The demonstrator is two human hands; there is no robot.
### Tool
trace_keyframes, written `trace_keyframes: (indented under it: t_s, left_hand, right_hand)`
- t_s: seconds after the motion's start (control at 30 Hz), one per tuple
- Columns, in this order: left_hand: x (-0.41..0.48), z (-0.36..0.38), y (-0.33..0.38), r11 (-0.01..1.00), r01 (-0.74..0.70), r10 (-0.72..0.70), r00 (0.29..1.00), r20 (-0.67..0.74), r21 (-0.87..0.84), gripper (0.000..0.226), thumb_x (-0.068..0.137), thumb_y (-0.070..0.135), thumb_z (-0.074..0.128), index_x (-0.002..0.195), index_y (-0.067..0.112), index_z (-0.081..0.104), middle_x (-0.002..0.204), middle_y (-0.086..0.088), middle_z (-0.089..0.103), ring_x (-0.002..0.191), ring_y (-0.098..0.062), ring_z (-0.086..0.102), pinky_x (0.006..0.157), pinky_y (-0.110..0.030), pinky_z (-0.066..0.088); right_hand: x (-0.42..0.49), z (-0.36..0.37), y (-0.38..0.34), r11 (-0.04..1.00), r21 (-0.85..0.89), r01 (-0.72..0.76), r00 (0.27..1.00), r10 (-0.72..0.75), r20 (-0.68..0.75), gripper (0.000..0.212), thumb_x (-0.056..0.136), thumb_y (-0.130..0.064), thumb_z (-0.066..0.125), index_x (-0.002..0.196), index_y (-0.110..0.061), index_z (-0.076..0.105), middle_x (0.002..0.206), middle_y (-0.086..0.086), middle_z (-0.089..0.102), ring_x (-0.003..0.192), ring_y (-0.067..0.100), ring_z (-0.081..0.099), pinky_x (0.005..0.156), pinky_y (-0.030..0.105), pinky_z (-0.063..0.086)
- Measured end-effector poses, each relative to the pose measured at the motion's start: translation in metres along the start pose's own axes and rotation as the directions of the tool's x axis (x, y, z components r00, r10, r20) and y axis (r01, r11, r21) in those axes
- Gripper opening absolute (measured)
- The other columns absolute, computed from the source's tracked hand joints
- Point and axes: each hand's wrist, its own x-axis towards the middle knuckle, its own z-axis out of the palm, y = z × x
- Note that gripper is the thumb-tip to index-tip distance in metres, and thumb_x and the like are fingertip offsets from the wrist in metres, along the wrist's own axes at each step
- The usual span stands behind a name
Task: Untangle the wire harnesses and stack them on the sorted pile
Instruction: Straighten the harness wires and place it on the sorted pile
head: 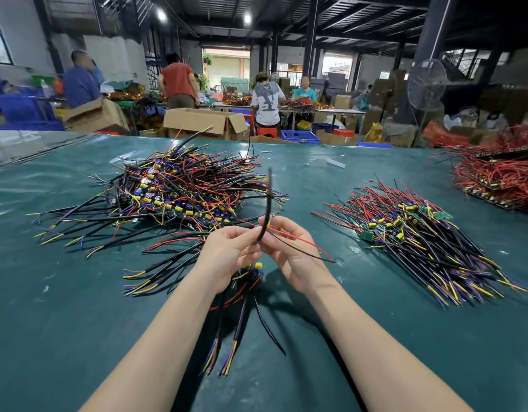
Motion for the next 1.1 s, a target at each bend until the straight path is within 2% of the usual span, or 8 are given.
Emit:
trace_keyframes:
  t_s: [0.07, 0.2, 0.37, 0.5, 0.63, 0.77, 0.9, 1.1]
  left_hand:
    - [-0.001, 0.000, 0.000, 1.000, -0.001, 0.000, 1.000, 0.023, 0.012, 0.017, 0.085, 0.006, 0.061, 0.069, 0.005, 0.056, 0.047, 0.003, 0.059, 0.042, -0.002, 0.056, 0.045, -0.014, 0.048]
    - [-0.002, -0.002, 0.002, 0.998, 0.044, -0.050, 0.989, 0.138, 0.049, 0.005, 0.083, -0.003, 0.060, 0.081, 0.001, 0.058, 0.065, -0.003, 0.061, 0.047, -0.004, 0.059, 0.048, -0.016, 0.050]
    - [-0.005, -0.007, 0.004, 0.988, 0.085, -0.122, 0.944, 0.306, 0.130, 0.020, 0.084, -0.013, 0.050, 0.081, 0.003, 0.061, 0.067, -0.004, 0.067, 0.057, -0.009, 0.066, 0.056, -0.020, 0.056]
    - [-0.005, -0.006, 0.002, 0.988, 0.104, -0.131, 0.953, 0.272, 0.111, 0.030, 0.081, -0.026, 0.045, 0.089, 0.001, 0.056, 0.067, -0.012, 0.065, 0.055, -0.011, 0.066, 0.059, -0.022, 0.057]
    - [-0.006, -0.007, 0.004, 0.971, 0.103, -0.153, 0.961, 0.232, 0.216, 0.039, 0.079, -0.028, 0.043, 0.093, 0.006, 0.055, 0.072, -0.013, 0.066, 0.057, -0.009, 0.068, 0.053, -0.015, 0.054]
    - [-0.005, -0.008, 0.008, 0.929, 0.103, -0.175, 0.969, 0.176, 0.356, 0.039, 0.076, -0.022, 0.036, 0.089, 0.010, 0.055, 0.068, -0.008, 0.064, 0.052, -0.007, 0.066, 0.036, -0.009, 0.037]
    - [-0.006, -0.004, 0.006, 0.947, 0.098, -0.155, 0.974, 0.168, 0.307, 0.037, 0.075, -0.025, 0.031, 0.081, 0.006, 0.051, 0.063, -0.012, 0.064, 0.050, -0.012, 0.065, 0.043, -0.018, 0.048]
    - [-0.006, 0.007, 0.003, 0.962, 0.151, -0.186, 0.972, 0.146, 0.226, 0.015, 0.092, 0.010, 0.047, 0.084, 0.008, 0.060, 0.071, -0.009, 0.068, 0.053, -0.012, 0.066, 0.047, -0.023, 0.053]
  right_hand:
    - [0.000, 0.001, -0.002, 0.999, 0.033, -0.015, 1.000, 0.015, -0.006, 0.011, 0.073, 0.000, 0.059, 0.078, -0.010, 0.063, 0.063, -0.003, 0.068, 0.056, 0.008, 0.063, 0.056, 0.018, 0.051]
    - [0.005, -0.005, -0.002, 0.989, 0.130, -0.076, 0.987, 0.093, -0.131, 0.044, 0.087, 0.003, 0.049, 0.053, -0.014, 0.070, 0.054, -0.003, 0.065, 0.047, 0.008, 0.060, 0.048, 0.020, 0.051]
    - [0.004, -0.010, -0.004, 0.996, 0.033, -0.089, 0.970, 0.094, -0.224, 0.028, 0.086, 0.002, 0.054, 0.060, -0.006, 0.062, 0.049, 0.003, 0.059, 0.043, 0.012, 0.058, 0.045, 0.024, 0.053]
    - [0.006, -0.008, 0.000, 0.985, -0.163, -0.056, 0.969, 0.015, -0.245, 0.020, 0.087, 0.002, 0.055, 0.068, -0.005, 0.058, 0.048, -0.003, 0.059, 0.044, 0.011, 0.059, 0.047, 0.021, 0.051]
    - [0.004, -0.009, 0.001, 0.959, -0.276, -0.065, 0.975, 0.003, -0.221, 0.019, 0.086, 0.004, 0.057, 0.069, -0.004, 0.060, 0.049, -0.003, 0.063, 0.044, 0.009, 0.059, 0.050, 0.020, 0.053]
    - [0.004, -0.010, -0.004, 0.963, -0.260, -0.067, 0.980, 0.015, -0.198, 0.019, 0.084, 0.010, 0.056, 0.069, -0.002, 0.059, 0.049, 0.000, 0.064, 0.045, 0.011, 0.062, 0.049, 0.023, 0.055]
    - [0.000, -0.008, -0.002, 0.970, -0.236, -0.065, 0.973, 0.009, -0.230, 0.019, 0.083, 0.009, 0.058, 0.067, -0.001, 0.060, 0.049, 0.003, 0.064, 0.040, 0.013, 0.061, 0.043, 0.022, 0.051]
    - [0.002, -0.006, 0.001, 0.918, -0.397, 0.001, 0.983, -0.073, -0.167, 0.022, 0.086, 0.005, 0.056, 0.075, -0.012, 0.063, 0.046, -0.010, 0.055, 0.042, 0.000, 0.047, 0.045, 0.014, 0.043]
